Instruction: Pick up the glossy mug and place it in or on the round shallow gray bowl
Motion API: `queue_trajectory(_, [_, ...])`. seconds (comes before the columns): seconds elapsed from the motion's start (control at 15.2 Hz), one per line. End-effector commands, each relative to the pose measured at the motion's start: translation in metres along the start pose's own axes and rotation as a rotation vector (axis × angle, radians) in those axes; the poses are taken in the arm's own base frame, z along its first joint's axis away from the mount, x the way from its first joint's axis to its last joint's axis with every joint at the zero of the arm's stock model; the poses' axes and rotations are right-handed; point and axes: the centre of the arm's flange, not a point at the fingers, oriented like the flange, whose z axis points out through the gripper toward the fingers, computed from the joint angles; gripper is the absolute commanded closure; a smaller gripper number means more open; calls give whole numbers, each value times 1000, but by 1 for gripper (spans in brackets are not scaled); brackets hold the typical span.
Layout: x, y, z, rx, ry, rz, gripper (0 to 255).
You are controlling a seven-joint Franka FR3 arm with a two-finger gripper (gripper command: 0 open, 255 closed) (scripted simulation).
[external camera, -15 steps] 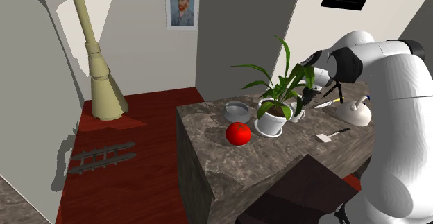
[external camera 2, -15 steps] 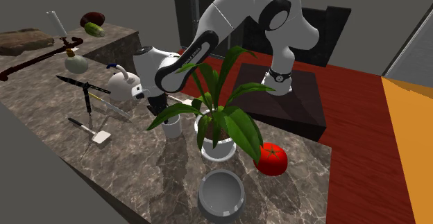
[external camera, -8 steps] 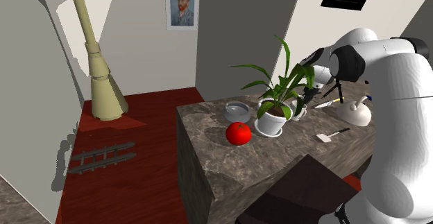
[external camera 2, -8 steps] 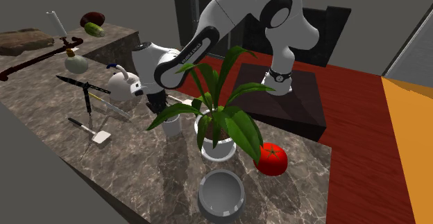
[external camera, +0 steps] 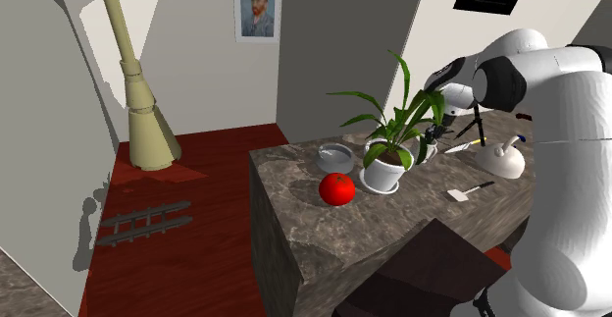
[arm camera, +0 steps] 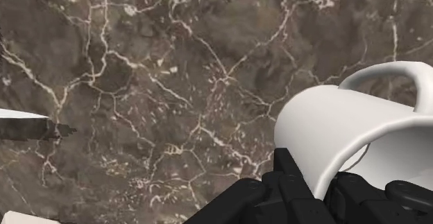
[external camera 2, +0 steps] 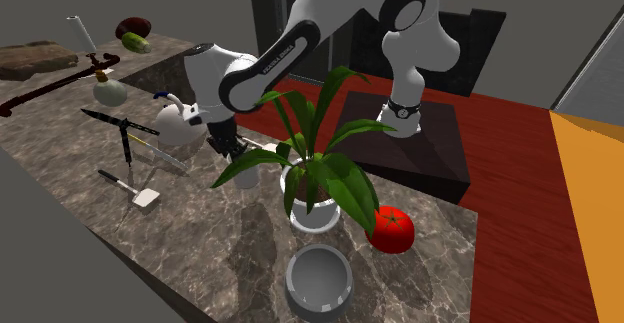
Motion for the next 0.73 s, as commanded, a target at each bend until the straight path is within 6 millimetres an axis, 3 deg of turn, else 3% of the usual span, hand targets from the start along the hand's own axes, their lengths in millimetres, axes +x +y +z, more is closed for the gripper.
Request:
queue_trajectory(0.0, [0,0,-10,0,0,0,255])
queue_trajectory(0.66, [2,-3,-63,0,0,0,255])
